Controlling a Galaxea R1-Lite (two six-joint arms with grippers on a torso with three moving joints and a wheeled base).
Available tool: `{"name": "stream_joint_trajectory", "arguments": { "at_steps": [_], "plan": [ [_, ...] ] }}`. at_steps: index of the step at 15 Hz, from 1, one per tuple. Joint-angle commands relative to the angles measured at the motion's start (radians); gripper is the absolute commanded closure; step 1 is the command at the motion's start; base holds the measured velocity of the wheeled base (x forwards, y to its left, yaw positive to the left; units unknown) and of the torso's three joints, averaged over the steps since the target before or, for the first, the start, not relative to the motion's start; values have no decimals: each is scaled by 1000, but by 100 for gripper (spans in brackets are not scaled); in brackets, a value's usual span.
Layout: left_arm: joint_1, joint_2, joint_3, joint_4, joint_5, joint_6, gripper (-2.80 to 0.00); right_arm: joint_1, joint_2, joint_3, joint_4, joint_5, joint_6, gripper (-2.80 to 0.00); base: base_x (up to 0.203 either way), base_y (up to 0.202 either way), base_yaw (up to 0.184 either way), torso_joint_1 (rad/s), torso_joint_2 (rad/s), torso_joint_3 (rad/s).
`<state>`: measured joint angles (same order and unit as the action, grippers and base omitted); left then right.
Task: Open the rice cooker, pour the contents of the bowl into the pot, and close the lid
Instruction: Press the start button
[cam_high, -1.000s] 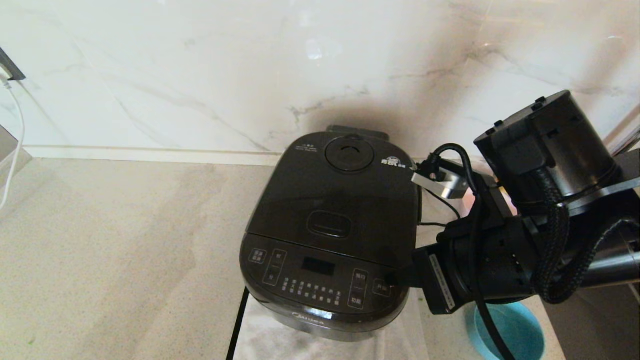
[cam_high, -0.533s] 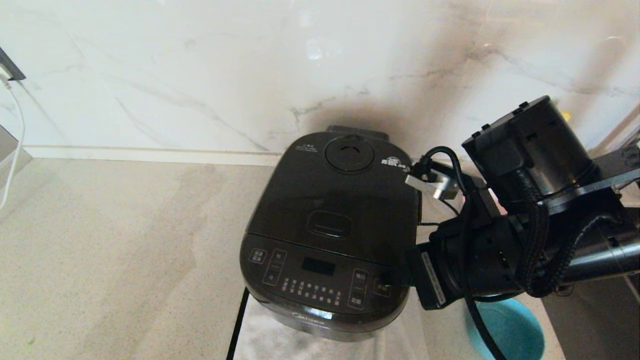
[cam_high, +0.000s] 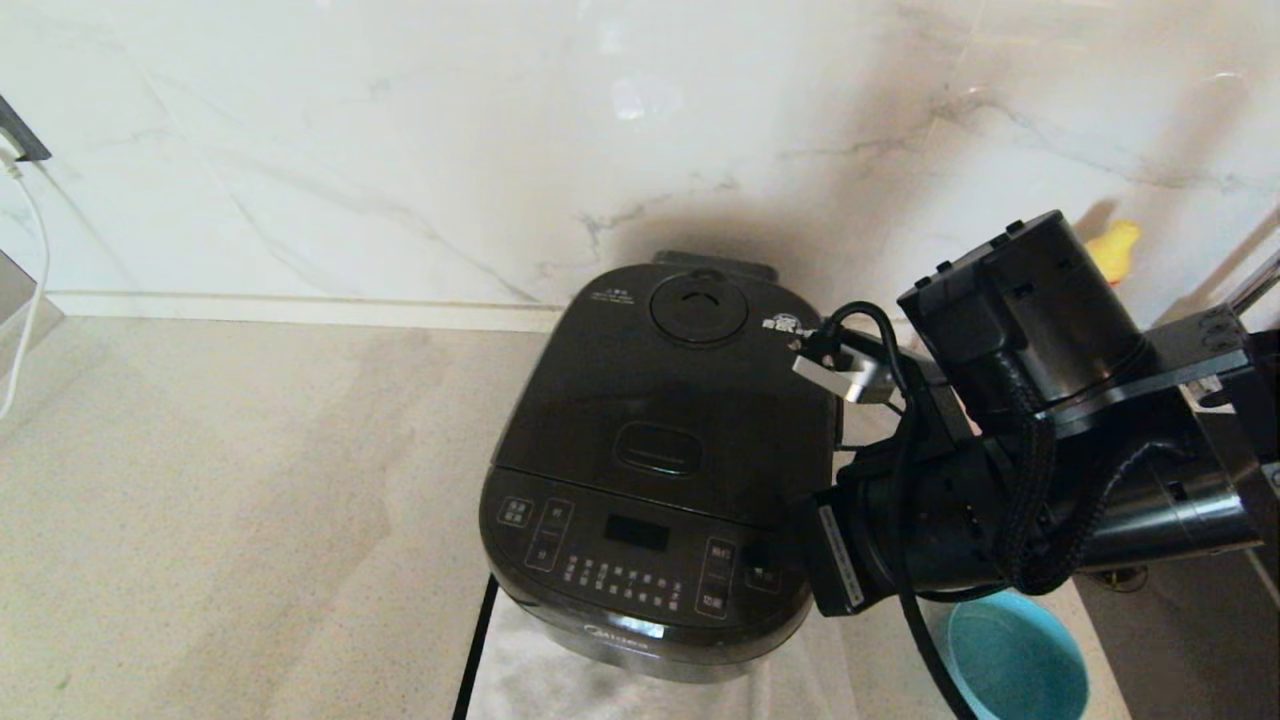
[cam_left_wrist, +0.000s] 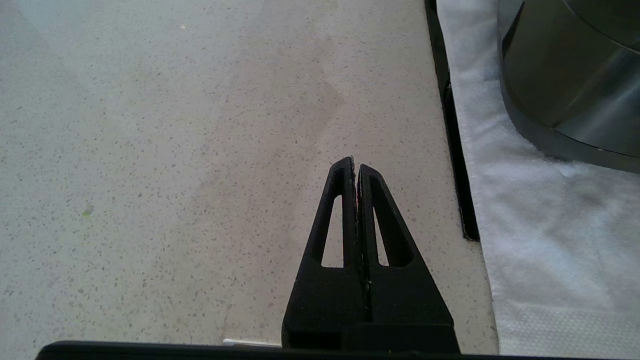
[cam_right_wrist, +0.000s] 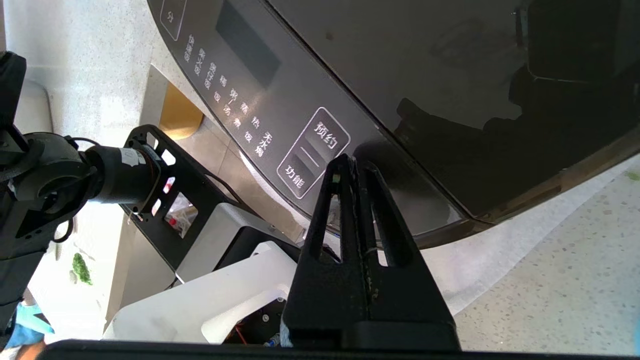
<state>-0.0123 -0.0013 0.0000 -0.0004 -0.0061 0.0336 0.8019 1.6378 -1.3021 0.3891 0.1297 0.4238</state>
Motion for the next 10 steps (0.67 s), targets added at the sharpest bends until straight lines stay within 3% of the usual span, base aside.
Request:
{"name": "stream_joint_trajectory", "arguments": {
  "at_steps": [1,10],
  "plan": [
    [0,1,2,0,0,0,0,0,11,3,5,-1,3,0,0,0,0,0,0,0],
    [0,1,2,0,0,0,0,0,18,30,0,4,1,0,0,0,0,0,0,0]
  ]
}}
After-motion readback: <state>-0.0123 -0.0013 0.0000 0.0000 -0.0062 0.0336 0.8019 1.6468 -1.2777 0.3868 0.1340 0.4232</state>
